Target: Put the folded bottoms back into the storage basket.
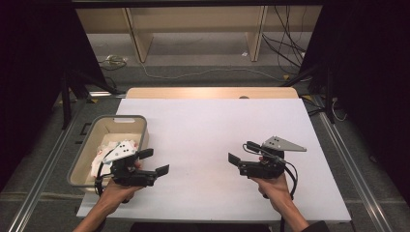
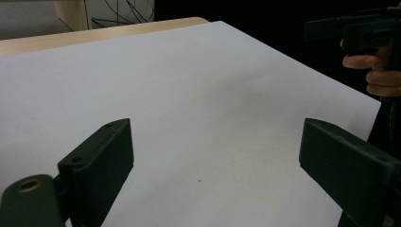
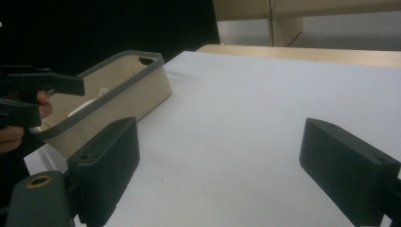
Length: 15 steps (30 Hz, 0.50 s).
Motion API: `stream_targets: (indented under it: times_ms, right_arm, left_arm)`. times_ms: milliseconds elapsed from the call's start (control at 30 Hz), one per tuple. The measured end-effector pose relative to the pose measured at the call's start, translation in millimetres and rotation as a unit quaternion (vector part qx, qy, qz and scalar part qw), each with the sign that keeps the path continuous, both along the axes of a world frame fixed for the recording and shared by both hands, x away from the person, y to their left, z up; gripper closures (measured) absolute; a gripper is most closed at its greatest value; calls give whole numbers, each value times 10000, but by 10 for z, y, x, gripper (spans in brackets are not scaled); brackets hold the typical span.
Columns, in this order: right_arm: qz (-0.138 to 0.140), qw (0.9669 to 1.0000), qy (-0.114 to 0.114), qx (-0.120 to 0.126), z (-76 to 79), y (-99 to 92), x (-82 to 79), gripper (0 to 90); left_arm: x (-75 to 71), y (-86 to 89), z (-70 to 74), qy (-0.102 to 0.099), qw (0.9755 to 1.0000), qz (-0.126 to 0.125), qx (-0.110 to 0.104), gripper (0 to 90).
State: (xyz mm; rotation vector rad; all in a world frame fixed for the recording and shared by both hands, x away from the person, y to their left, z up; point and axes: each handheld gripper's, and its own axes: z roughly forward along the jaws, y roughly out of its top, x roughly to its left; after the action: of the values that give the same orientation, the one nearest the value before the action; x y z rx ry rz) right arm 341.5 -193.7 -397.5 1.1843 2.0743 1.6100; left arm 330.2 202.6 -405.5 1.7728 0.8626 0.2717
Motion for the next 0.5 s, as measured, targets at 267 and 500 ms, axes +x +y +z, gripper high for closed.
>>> stream_targets:
  times_ms: [267, 500]
  right_arm:
    - [-52, 10000, 0, -28, -31, -79, -88, 136]
    - [-64, 10000, -2, -65, -54, -107, -149, 138]
  left_arm:
    - [-12, 3, -1, -44, 10000, -5, -4, 103]
    - [-24, 3, -3, -61, 10000, -32, -4, 102]
